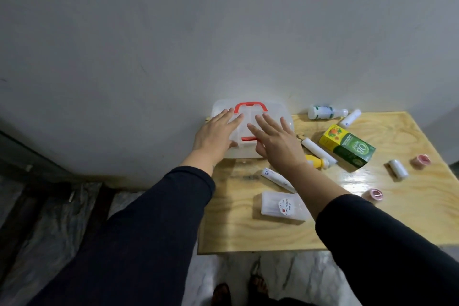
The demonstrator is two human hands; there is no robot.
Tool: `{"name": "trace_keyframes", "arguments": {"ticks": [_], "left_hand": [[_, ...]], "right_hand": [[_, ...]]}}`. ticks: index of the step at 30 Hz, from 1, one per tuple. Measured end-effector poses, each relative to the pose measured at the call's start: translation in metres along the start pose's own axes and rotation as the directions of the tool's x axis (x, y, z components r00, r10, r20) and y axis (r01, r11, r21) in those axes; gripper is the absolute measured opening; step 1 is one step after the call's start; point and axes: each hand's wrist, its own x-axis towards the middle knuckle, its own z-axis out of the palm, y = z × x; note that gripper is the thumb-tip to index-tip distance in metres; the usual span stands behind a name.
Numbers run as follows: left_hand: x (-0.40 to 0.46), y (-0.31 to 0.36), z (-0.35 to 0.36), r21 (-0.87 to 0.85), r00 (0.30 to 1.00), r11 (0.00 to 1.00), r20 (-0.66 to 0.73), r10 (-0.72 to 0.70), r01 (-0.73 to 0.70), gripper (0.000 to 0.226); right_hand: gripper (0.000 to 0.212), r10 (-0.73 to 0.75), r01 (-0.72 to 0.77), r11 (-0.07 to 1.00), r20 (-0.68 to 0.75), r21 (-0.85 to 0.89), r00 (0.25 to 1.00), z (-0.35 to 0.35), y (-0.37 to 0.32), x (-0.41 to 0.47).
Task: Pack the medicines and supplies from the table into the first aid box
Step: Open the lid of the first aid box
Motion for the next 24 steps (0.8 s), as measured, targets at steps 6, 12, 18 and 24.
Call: {"name": "trace_keyframes", "arguments": {"ticks": [6,12,18,24], "left_hand": [[0.009,-0.006,-0.034,-0.068,0.998,0.997,-0.056,0.026,-0.03,0.064],[0.04,-0.018,-0.059,-0.094,0.989,0.995,-0.147,0.019,-0.033,0.05],[0.072,-0.02,-0.057,-0.123,0.975,0.992,-0.222,-0.004,-0.024,0.044],[0.099,-0.023,-0.061,-0.119,0.956,0.993,-0.291,-0.043,0.008,0.043]], "right_hand": [[0.043,0.057,-0.054,0.998,-0.246,0.019,0.968,-0.028,0.004,0.007],[0.054,0.349,-0.346,0.936,-0.326,0.069,0.879,-0.02,0.013,0.002],[0.069,0.479,-0.48,0.857,0.052,0.187,0.876,0.017,0.029,0.024],[0.081,0.485,-0.523,0.83,0.214,0.193,0.848,0.033,0.034,0.029]]}}
